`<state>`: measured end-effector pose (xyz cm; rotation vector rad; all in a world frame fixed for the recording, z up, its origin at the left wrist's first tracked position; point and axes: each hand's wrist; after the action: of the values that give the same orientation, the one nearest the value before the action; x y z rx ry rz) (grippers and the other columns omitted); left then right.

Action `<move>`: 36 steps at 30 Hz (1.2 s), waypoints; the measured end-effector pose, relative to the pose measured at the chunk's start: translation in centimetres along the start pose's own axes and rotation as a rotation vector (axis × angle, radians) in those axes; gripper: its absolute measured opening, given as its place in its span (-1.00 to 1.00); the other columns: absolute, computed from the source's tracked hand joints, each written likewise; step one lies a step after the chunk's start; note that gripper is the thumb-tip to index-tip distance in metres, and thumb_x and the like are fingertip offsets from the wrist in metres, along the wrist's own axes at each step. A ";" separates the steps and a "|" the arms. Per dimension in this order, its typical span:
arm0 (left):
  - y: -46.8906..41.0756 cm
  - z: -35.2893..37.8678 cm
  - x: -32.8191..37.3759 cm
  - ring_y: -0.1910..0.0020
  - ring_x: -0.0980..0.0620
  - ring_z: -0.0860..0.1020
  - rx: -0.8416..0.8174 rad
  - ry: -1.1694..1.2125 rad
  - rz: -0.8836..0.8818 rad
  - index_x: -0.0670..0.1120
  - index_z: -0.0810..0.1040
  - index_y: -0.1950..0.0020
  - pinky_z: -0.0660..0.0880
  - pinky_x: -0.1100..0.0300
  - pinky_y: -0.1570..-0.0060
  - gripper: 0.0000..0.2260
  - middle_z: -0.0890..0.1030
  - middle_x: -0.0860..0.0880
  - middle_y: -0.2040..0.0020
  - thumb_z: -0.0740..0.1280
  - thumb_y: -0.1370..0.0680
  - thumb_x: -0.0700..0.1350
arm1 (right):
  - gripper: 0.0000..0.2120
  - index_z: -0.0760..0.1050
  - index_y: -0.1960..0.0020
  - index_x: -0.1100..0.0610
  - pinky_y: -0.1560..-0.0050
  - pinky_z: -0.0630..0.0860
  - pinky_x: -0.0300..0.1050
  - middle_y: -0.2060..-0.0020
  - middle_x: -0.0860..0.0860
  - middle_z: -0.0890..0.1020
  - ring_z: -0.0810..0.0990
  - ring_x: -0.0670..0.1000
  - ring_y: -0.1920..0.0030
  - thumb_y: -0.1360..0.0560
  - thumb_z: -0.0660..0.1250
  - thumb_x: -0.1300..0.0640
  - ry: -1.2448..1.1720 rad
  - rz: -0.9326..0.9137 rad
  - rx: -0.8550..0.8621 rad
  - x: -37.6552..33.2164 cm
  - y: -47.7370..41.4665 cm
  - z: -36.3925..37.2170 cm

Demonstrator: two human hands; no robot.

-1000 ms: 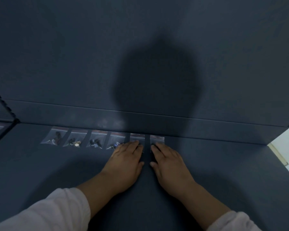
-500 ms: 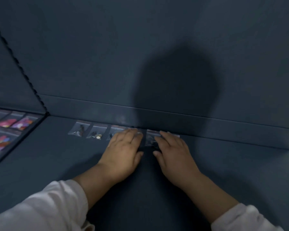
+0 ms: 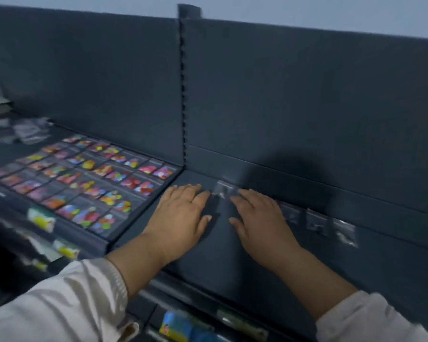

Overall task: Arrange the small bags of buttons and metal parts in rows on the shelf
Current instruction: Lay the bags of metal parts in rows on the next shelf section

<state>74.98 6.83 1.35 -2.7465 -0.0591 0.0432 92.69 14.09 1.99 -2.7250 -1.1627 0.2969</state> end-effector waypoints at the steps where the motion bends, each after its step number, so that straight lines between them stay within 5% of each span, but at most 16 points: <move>1: 1.2 -0.9 -1.8 -0.05 -0.16 0.59 0.008 -0.005 -0.025 -0.14 0.57 -0.18 0.49 -0.08 -0.11 -0.57 0.62 -0.15 -0.10 0.28 -0.41 0.07 | -0.51 0.22 -0.46 0.06 -0.45 0.04 -0.01 -0.47 0.05 0.23 0.18 0.07 -0.46 -0.58 0.11 -0.08 -0.007 -0.033 -0.015 -2.1 -0.6 0.0; 4: 5.6 -3.6 -7.4 0.03 -0.13 0.60 0.020 -0.032 -0.095 -0.12 0.57 -0.16 0.51 0.00 -0.04 -0.55 0.62 -0.10 -0.03 0.15 -0.43 0.10 | -0.50 0.15 -0.48 0.03 -0.44 0.08 -0.04 -0.50 -0.01 0.13 0.14 0.02 -0.47 -0.59 0.10 -0.08 -0.029 -0.119 -0.061 -8.6 -2.3 0.4; 8: 11.8 -6.8 -15.4 0.02 -0.13 0.59 0.034 -0.071 -0.201 -0.11 0.55 -0.19 0.50 0.01 -0.03 -0.58 0.62 -0.09 -0.06 0.25 -0.43 0.08 | -0.52 0.20 -0.45 0.03 -0.38 0.25 -0.04 -0.48 0.00 0.16 0.26 0.07 -0.41 -0.58 0.13 -0.07 -0.061 -0.201 -0.069 -17.9 -4.9 0.9; 13: 19.0 -10.7 -24.7 -0.04 -0.13 0.58 0.008 -0.113 -0.346 -0.11 0.53 -0.24 0.47 -0.01 -0.08 -0.56 0.60 -0.08 -0.13 0.27 -0.45 0.09 | -0.56 0.49 -0.23 0.23 -0.08 0.53 0.10 -0.16 0.17 0.57 0.57 0.23 -0.09 -0.46 0.24 -0.02 -0.091 -0.315 -0.005 -28.0 -7.9 2.3; 15: 21.4 -12.2 -27.7 -0.03 -0.11 0.59 0.012 -0.131 -0.403 -0.10 0.55 -0.22 0.48 0.00 -0.05 -0.57 0.61 -0.07 -0.11 0.27 -0.44 0.09 | -0.56 0.51 -0.21 0.22 -0.09 0.50 0.09 -0.10 0.14 0.61 0.59 0.21 -0.07 -0.46 0.22 -0.04 -0.108 -0.345 0.015 -31.5 -8.9 2.7; 20: 24.9 -14.6 -34.0 -0.04 -0.11 0.60 0.040 -0.151 -0.495 -0.10 0.55 -0.23 0.48 0.02 -0.07 -0.58 0.62 -0.07 -0.11 0.30 -0.44 0.07 | -0.55 0.33 -0.38 0.07 -0.32 0.24 -0.05 -0.31 0.01 0.44 0.36 0.08 -0.31 -0.55 0.17 -0.07 -0.131 -0.404 0.003 -38.7 -12.5 2.9; 27: 25.7 -14.1 -40.2 -0.28 -0.05 0.45 0.046 -0.111 -0.567 -0.03 0.39 -0.39 0.32 0.04 -0.28 -0.56 0.47 -0.01 -0.33 0.17 -0.55 0.10 | -0.55 0.27 -0.41 0.07 -0.36 0.21 -0.06 -0.36 0.02 0.37 0.29 0.06 -0.36 -0.57 0.13 -0.06 -0.133 -0.476 -0.034 -44.5 -18.2 4.6; 36: 21.0 -11.3 -51.2 -0.29 -0.02 0.42 0.029 -0.127 -0.615 -0.04 0.36 -0.41 0.30 0.10 -0.28 -0.56 0.45 0.00 -0.33 0.20 -0.56 0.08 | -0.55 0.28 -0.42 0.07 -0.33 0.25 -0.09 -0.36 0.00 0.38 0.33 0.04 -0.32 -0.57 0.15 -0.04 -0.186 -0.474 -0.029 -47.9 -31.5 10.2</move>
<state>25.06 -19.34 4.85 -2.5729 -0.9175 0.0478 35.90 1.63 4.91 -2.3804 -1.8208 0.4714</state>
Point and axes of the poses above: each hand's wrist, its own y-axis away from the middle knuckle, its own z-axis out of the palm, x = y × z
